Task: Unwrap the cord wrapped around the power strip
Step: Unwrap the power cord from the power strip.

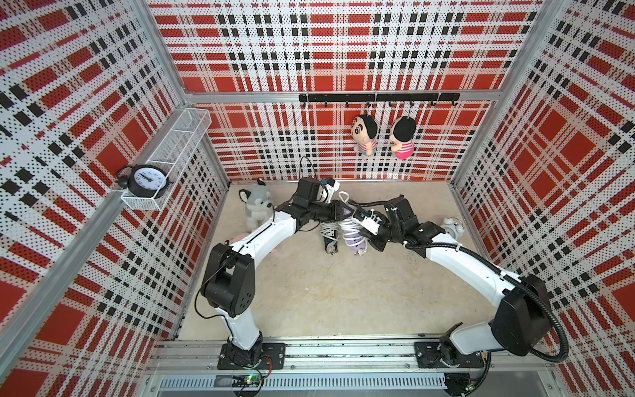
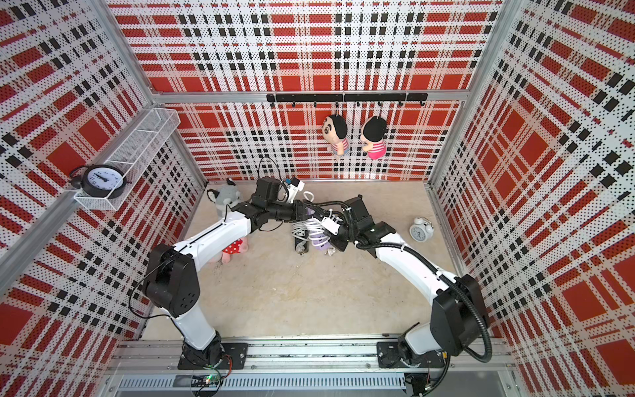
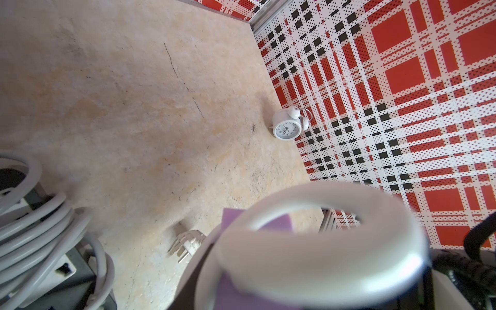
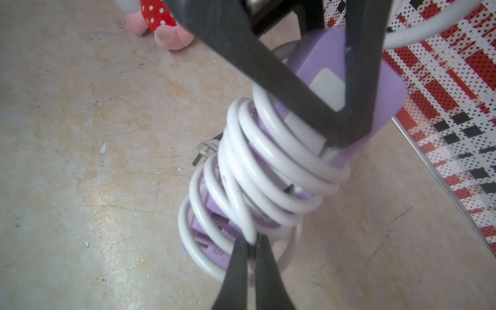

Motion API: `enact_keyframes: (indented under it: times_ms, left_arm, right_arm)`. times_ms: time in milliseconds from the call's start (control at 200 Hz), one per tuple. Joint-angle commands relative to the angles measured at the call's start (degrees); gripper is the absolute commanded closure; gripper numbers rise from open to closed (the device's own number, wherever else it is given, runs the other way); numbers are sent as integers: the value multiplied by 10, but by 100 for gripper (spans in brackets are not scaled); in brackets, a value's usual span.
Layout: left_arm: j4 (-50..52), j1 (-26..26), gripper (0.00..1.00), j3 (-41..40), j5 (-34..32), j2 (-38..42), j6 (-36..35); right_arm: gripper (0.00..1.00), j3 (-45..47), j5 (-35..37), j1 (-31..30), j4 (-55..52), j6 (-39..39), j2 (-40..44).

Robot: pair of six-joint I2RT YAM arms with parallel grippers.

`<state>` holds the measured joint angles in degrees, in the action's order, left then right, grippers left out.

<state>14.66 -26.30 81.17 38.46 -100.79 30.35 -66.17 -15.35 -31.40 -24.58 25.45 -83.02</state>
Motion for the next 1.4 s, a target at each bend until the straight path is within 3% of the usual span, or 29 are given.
enact_keyframes:
  times_ms: [0,336,726,982,1102,1242,1393]
  left_arm:
    - [-19,-6,100,22,-10,8,-3]
    - [-16,-35,100,10,-130,2,-16]
    - [13,-54,100,-2,-183,-5,-48]
    - [14,-60,100,-15,-230,-4,-58]
    - [-17,-45,100,-32,-162,-3,-39]
    - [-33,-13,100,-39,-109,-1,-27]
    - [-44,13,100,-29,-59,-11,-5]
  right_arm:
    - [100,-23,-9,-4,-13,-1,14]
    - [100,-60,-81,-17,-9,-36,33]
    - [100,-76,-101,-18,41,-52,44]
    - [100,-74,-111,-18,87,-108,52]
    - [99,-89,-84,-16,37,-105,41]
    - [80,-89,-27,-8,-62,-75,34]
    - [78,-67,-23,-32,-106,-69,20]
